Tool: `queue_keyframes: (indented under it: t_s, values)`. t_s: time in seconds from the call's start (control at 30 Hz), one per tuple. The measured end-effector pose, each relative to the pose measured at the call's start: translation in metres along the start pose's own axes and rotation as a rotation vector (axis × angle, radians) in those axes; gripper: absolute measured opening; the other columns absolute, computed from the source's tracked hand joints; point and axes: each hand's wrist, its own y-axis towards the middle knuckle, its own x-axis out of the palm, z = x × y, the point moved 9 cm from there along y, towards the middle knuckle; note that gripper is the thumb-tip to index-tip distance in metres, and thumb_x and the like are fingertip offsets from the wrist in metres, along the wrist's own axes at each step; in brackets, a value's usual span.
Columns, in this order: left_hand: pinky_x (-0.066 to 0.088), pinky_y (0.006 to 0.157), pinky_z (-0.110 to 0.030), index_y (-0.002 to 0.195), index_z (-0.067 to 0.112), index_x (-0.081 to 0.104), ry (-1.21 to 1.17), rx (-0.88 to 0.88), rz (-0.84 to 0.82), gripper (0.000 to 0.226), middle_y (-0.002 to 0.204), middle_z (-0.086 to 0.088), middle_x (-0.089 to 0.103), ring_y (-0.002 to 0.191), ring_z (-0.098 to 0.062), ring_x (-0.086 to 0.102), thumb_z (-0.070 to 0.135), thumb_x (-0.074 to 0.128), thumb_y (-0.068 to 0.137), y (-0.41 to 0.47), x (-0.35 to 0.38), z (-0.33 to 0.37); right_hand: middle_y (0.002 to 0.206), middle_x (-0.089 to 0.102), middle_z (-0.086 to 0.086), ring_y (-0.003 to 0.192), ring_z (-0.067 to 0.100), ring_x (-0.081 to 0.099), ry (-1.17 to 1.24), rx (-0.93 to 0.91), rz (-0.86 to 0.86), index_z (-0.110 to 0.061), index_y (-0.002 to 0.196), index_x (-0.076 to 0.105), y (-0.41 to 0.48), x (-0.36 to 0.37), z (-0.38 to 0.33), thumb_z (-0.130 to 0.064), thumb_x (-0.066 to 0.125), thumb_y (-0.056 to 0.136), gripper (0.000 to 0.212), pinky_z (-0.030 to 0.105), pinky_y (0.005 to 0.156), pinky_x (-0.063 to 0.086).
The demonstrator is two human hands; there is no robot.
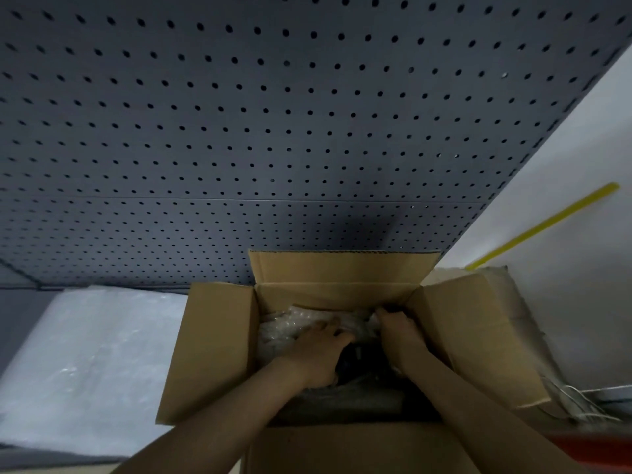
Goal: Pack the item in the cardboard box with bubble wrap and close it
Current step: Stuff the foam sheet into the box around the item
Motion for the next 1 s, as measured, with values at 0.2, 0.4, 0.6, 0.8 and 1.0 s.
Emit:
queue_keyframes:
  t_s: [0.2,0.4,0.6,0.8,1.0]
  values:
    - [0.019,0.119,-0.043,0.147,0.028,0.024,-0.033,-0.006,-0.008,0.077,0.162,-0.005,0.0,0.146,-0.03,0.01,0.02,0.067,0.084,0.001,0.005,-0.003,0.133,0.048,0.014,0.12,0.028,0.047,-0.129,-0.165,-0.296,-0.007,0.125,0.049,0.01,0.008,-0.01,-0.023,0.032,0.1,0.034,0.034,0.101,0.035]
    - [0.015,0.12,-0.044,0.149,0.03,0.02,-0.043,-0.011,-0.021,0.079,0.162,-0.003,-0.002,0.147,-0.029,0.005,0.023,0.066,0.085,0.002,0.008,-0.004,0.11,0.061,0.007,0.101,0.028,0.059,-0.348,-0.296,-0.165,-0.017,0.11,0.058,0.008,-0.01,-0.022,-0.021,0.058,0.086,0.025,0.039,0.083,0.05]
    - [0.016,0.119,-0.042,0.148,0.03,0.022,-0.046,0.001,-0.035,0.077,0.162,-0.004,0.0,0.147,-0.028,0.003,0.023,0.066,0.085,0.005,0.007,-0.005,0.127,0.054,0.016,0.111,0.032,0.054,-0.177,-0.183,-0.178,-0.007,0.117,0.052,0.016,0.005,-0.016,-0.013,0.051,0.089,0.029,0.039,0.091,0.045]
    - [0.017,0.119,-0.042,0.148,0.03,0.022,-0.033,-0.009,-0.033,0.077,0.162,-0.004,-0.004,0.148,-0.029,0.002,0.023,0.066,0.085,-0.002,0.004,-0.002,0.134,0.047,0.015,0.12,0.03,0.046,-0.27,-0.252,-0.029,-0.007,0.129,0.042,0.0,0.0,-0.015,-0.01,0.049,0.089,0.042,0.037,0.101,0.038]
    - [0.007,0.12,-0.035,0.148,0.031,0.023,0.015,0.012,0.218,0.065,0.161,0.0,0.003,0.147,-0.024,0.002,0.034,0.055,0.092,-0.042,-0.01,-0.002,0.131,0.052,0.005,0.118,0.023,0.048,-0.056,-0.327,0.343,-0.017,0.129,0.048,-0.05,-0.075,-0.018,-0.027,0.044,0.096,0.034,0.032,0.096,0.043]
